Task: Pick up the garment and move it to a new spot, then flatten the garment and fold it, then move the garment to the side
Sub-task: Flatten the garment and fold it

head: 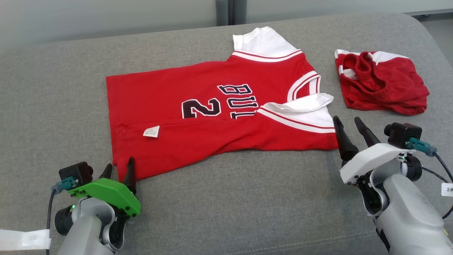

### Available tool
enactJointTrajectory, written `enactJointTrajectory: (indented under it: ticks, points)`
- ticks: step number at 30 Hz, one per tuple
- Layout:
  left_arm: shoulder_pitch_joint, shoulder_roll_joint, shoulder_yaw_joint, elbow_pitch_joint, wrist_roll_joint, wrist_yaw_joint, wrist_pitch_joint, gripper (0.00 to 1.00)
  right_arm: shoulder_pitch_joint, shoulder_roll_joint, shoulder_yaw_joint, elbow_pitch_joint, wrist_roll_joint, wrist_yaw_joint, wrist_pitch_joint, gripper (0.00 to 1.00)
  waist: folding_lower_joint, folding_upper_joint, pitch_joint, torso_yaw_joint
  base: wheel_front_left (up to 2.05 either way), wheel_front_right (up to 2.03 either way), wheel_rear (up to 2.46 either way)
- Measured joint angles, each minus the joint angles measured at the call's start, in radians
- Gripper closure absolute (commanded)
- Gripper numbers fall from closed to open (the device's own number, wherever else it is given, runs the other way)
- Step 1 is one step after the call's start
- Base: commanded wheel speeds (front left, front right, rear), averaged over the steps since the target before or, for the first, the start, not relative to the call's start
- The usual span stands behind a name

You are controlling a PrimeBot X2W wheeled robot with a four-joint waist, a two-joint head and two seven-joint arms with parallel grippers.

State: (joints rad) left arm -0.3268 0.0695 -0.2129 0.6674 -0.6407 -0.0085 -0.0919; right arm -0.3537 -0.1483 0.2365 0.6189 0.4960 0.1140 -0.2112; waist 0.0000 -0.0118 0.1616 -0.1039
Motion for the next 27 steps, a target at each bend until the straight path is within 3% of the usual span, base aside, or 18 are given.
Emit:
enactJointTrajectory:
  ticks: [5,7,8,10,14,27]
  points:
    - [0.0,0.0,0.016,0.014,-0.009,0.005,0.004,0.0,0.016,0.017,0.01,-0.001,0.0,0.0,-0.005,0.0,0.0,0.0,0.004,-0.022,0.0,0.0,0.0]
    - [0.0,0.0,0.019,0.025,-0.016,0.01,0.005,0.03,0.016,0.021,0.015,-0.001,0.0,0.0,-0.006,0.0,0.0,0.0,0.006,-0.031,0.0,0.0,0.0]
    - [0.0,0.0,0.018,0.031,-0.016,0.01,0.008,0.09,0.017,0.02,0.014,-0.001,0.0,0.0,-0.007,0.0,0.0,0.0,0.007,-0.034,0.0,0.0,0.0]
    - [-0.001,0.0,0.02,0.036,-0.018,0.011,0.012,0.45,0.026,0.018,0.013,0.0,0.0,0.0,-0.008,0.0,0.0,0.0,0.01,-0.036,0.0,0.0,0.0]
    - [-0.002,-0.002,0.028,0.038,-0.029,0.013,0.006,1.0,0.046,0.021,0.013,0.004,0.007,0.0,-0.008,0.0,0.0,0.0,0.011,-0.036,0.0,0.0,0.0]
    - [-0.018,-0.021,0.01,0.029,-0.031,-0.001,-0.036,1.0,0.06,0.031,-0.021,0.035,0.07,0.0,-0.014,0.0,0.0,0.0,0.017,-0.014,0.0,0.0,0.0]
